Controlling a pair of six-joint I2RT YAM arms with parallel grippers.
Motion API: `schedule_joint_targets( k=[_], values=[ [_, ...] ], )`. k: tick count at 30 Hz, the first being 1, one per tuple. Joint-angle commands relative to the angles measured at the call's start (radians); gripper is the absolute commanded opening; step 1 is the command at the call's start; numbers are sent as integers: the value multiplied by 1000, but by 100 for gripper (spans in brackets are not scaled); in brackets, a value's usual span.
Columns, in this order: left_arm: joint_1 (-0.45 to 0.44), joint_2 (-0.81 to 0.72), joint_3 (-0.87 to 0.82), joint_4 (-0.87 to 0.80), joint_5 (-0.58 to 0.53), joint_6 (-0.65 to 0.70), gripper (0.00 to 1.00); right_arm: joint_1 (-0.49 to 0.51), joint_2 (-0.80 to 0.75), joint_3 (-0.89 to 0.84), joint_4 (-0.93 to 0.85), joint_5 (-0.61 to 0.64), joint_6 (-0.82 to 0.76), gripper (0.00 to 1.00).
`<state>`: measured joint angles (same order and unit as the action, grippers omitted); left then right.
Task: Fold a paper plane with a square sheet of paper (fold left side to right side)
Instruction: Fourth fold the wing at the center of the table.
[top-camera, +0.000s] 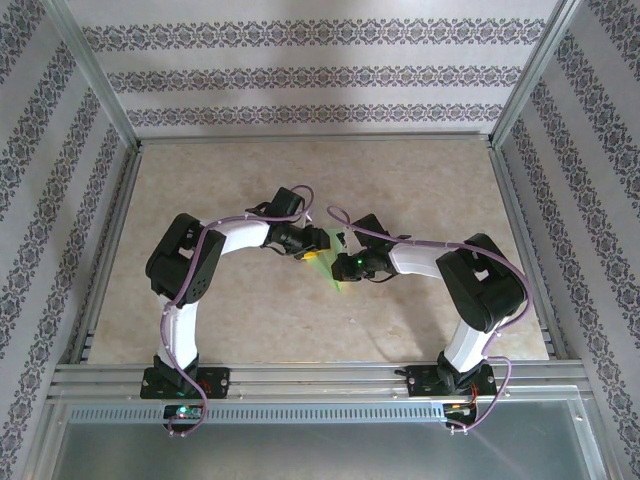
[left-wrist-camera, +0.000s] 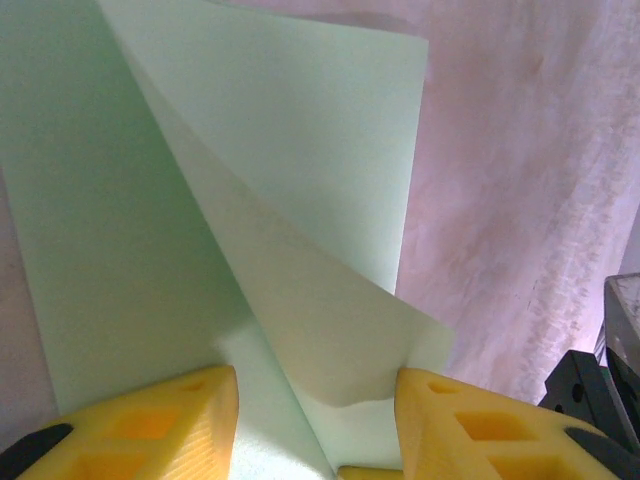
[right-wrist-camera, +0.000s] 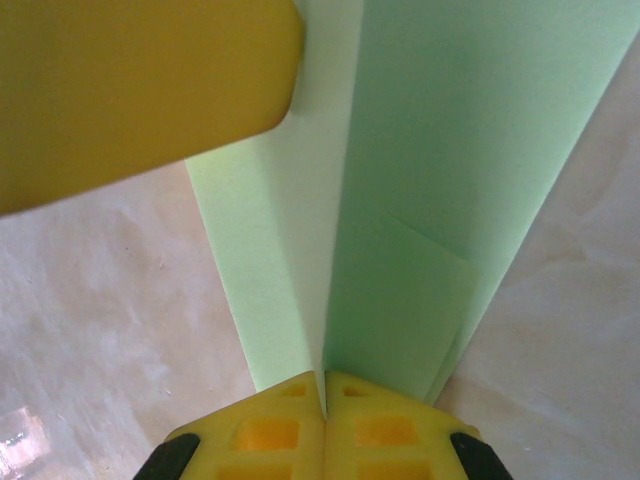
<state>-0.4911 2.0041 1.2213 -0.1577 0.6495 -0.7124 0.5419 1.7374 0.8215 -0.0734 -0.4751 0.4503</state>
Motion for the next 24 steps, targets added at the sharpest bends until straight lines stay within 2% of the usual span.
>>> schedule_joint_targets(
  k=[1,7,24],
  values=[
    [-11,36,30,-72,-31,22,46,-11,28,-12,-8,-6,12,0],
    [-11,56,40,-111,-50,38,46,-12,25,-7,-1,-21,17,2],
    [-11,60,24,-108,-47,44,46,-37,-58,33,-17,-82,33,25]
  ],
)
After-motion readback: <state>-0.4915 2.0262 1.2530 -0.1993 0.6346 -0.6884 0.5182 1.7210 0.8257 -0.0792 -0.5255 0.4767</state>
